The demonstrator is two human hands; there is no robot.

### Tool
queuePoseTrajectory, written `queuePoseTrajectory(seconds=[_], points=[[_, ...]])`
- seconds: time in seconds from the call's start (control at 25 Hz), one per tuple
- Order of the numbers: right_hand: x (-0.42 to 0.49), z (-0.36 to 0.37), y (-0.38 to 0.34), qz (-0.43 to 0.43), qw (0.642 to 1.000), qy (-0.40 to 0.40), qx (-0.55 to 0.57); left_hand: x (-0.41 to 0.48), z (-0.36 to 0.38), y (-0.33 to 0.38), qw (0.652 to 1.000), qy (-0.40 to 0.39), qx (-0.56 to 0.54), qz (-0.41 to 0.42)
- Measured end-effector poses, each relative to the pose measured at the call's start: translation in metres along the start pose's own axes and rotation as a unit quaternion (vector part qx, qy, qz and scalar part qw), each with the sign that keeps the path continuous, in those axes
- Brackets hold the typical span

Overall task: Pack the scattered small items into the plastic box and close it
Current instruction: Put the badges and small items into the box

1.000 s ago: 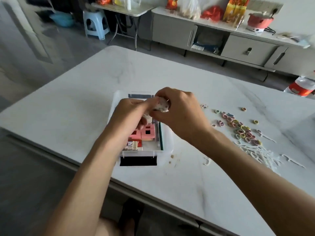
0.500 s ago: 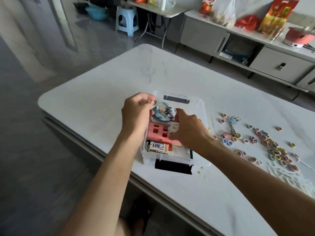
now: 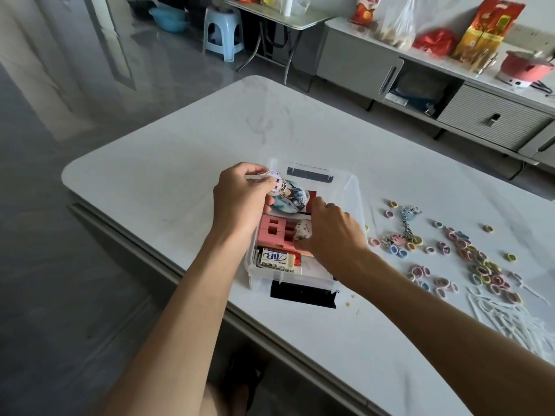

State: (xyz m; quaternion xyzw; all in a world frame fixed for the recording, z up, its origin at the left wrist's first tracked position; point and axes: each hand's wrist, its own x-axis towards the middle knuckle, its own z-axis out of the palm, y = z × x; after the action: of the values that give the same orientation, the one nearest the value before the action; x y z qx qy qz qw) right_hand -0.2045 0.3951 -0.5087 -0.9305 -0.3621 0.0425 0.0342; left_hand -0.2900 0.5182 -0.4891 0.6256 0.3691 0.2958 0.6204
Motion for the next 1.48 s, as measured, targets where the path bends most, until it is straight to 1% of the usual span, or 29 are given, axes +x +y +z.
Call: queuePoseTrajectory(seconds=[0.16,0.24,0.32,0.4,0.48,0.64,0.72,0.84,0.96,1.04,1.16,1.36,1.48], points=[[-0.001,-0.008,0.001,-0.013,0.999,-0.033,0.013,-0.001,-0.002,0.001,1.000,-0.008,0.012,0.002],[0.001,-0.021,0.004,-0.051,0.999,0.004,0.006,0.000,-0.003,0.001,1.000,-0.008,0.025,0.015],[0.004,-0.035,0.001,-0.115,0.989,0.052,0.078,0.000,-0.004,0.002,0.999,-0.009,0.028,0.023],[0.007,-0.045,-0.008,-0.164,0.970,0.079,0.160,-0.002,-0.002,0.003,0.999,-0.023,0.021,0.018],[0.009,-0.045,-0.017,-0.185,0.962,0.105,0.171,-0.003,-0.002,0.004,0.999,-0.041,0.017,0.011],[0.013,-0.046,-0.017,-0.187,0.963,0.130,0.145,-0.003,-0.006,0.002,0.998,-0.059,0.024,-0.005],[0.016,-0.045,-0.014,-0.171,0.968,0.112,0.147,0.000,-0.007,0.001,0.998,-0.037,0.047,-0.004],[0.016,-0.031,-0.018,-0.137,0.984,0.036,0.107,0.001,-0.011,0.002,0.994,0.018,0.103,-0.021],[0.015,-0.014,-0.026,-0.112,0.990,-0.004,0.080,-0.003,-0.011,0.002,0.990,-0.008,0.135,-0.042],[0.016,-0.008,-0.030,-0.103,0.993,-0.004,0.058,-0.004,-0.011,0.003,0.988,-0.021,0.151,-0.039],[0.015,-0.005,-0.034,-0.101,0.994,-0.005,0.042,-0.003,-0.012,0.002,0.985,-0.019,0.165,-0.037],[0.014,-0.004,-0.034,-0.137,0.990,0.000,0.024,0.000,-0.010,-0.003,0.982,-0.018,0.187,-0.011],[0.012,-0.007,-0.029,-0.145,0.989,-0.001,0.042,-0.001,-0.009,-0.004,0.976,-0.001,0.217,0.006]])
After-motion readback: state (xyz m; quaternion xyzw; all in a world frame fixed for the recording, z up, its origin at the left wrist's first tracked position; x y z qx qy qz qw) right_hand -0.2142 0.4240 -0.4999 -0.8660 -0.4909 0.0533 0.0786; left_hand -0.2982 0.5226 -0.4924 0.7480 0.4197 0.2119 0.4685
